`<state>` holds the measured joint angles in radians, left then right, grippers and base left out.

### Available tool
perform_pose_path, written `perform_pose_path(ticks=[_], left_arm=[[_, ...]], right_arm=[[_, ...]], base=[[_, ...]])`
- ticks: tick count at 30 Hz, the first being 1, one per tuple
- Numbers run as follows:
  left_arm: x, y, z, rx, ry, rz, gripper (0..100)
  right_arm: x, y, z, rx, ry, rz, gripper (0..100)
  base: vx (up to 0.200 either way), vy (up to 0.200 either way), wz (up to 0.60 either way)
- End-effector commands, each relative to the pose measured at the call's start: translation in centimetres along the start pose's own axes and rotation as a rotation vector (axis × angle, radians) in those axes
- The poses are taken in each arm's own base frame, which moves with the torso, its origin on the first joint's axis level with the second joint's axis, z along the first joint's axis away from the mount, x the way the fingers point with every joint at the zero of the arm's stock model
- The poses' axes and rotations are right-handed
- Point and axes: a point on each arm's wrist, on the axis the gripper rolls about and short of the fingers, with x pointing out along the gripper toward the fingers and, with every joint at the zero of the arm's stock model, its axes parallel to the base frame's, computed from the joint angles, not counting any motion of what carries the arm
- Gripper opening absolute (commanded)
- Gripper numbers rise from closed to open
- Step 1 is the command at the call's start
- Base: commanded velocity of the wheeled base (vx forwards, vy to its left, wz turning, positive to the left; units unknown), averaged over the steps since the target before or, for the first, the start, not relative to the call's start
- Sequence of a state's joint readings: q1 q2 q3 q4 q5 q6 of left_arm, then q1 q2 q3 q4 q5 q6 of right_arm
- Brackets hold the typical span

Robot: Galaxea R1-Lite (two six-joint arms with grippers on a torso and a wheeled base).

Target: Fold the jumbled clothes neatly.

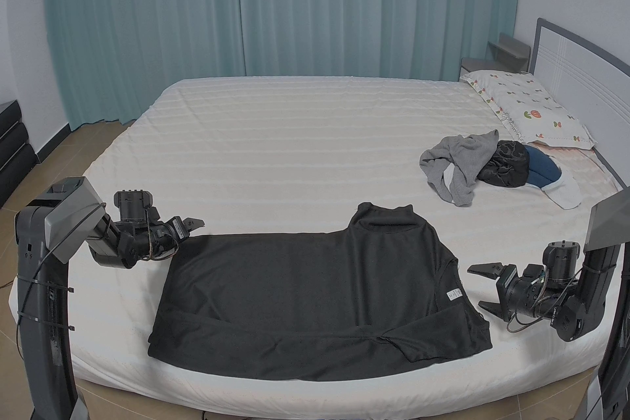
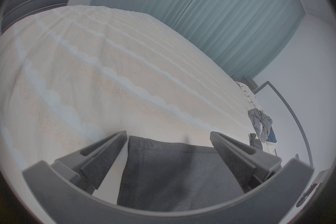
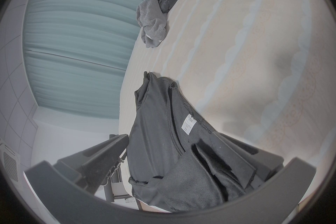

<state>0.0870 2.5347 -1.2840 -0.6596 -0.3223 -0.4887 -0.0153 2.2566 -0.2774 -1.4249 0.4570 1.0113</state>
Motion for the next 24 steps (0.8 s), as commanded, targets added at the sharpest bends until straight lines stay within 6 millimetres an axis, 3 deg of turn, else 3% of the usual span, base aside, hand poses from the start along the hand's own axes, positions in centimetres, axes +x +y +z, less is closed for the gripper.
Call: perform_pose_path(ticks=[1,12,13,24], left_arm=[[-0.09,0.08,0.33,-0.01,-0.012,0.004,100],[0.04,0.27,0.22,-0.067,-0.006,0.01,100],[0.01,0.23,0.27,-0.067,-0.007,0.009,0],[-0.44,0.52,-0.1,-0.078,0.002,0.026,0]], right_arm=[[0.04,-0.07,-0.02,0.001,0.001,-0.002,100],[0.05,-0.02,0.07,0.0,0.0,0.001,100],[0.05,-0.02,0.07,0.0,0.0,0.001,100],[0.59,0.68,0.93,-0.03,-0.058,0.017,100]], base=[[0.0,0.0,0.0],[0.0,0.0,0.0],[0.0,0.0,0.0],[0.0,0.0,0.0]])
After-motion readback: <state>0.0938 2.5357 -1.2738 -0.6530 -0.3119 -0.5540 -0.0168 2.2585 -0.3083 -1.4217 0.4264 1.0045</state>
